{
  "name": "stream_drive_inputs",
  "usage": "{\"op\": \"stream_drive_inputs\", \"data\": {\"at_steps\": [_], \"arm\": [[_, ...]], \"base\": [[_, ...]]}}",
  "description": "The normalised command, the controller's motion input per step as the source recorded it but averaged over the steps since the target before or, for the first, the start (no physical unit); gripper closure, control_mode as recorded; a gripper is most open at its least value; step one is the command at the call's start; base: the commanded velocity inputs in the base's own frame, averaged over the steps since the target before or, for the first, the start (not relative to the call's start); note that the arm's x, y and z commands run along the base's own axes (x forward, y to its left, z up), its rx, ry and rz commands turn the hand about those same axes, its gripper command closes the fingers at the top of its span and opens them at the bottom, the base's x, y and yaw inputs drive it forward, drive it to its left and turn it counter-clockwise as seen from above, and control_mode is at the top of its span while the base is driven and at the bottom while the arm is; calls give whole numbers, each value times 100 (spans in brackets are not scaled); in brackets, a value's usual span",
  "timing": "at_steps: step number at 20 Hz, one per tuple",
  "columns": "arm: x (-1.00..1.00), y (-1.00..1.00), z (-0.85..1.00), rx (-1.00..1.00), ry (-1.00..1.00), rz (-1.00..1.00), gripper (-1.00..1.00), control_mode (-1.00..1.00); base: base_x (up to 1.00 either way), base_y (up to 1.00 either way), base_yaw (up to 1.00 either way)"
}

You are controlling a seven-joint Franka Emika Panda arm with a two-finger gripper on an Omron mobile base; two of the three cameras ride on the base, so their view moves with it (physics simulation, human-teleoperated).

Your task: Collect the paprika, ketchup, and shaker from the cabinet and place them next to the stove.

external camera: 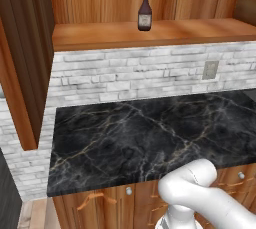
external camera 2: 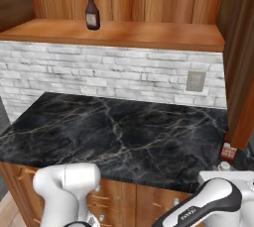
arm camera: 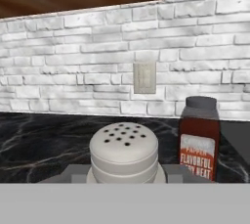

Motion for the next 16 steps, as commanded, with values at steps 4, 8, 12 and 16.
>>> {"op": "stream_drive_inputs", "data": {"at_steps": [4,8,12,16], "arm": [[22,-10,-19,-2,0,-9,100,-100],[28,-10,-23,-3,0,-9,100,-100],[30,-10,-21,-1,0,-5,100,-100],[30,-18,-20,0,0,-2,100,-100]], "base": [[0,0,0],[0,0,0],[0,0,0],[0,0,0]]}}
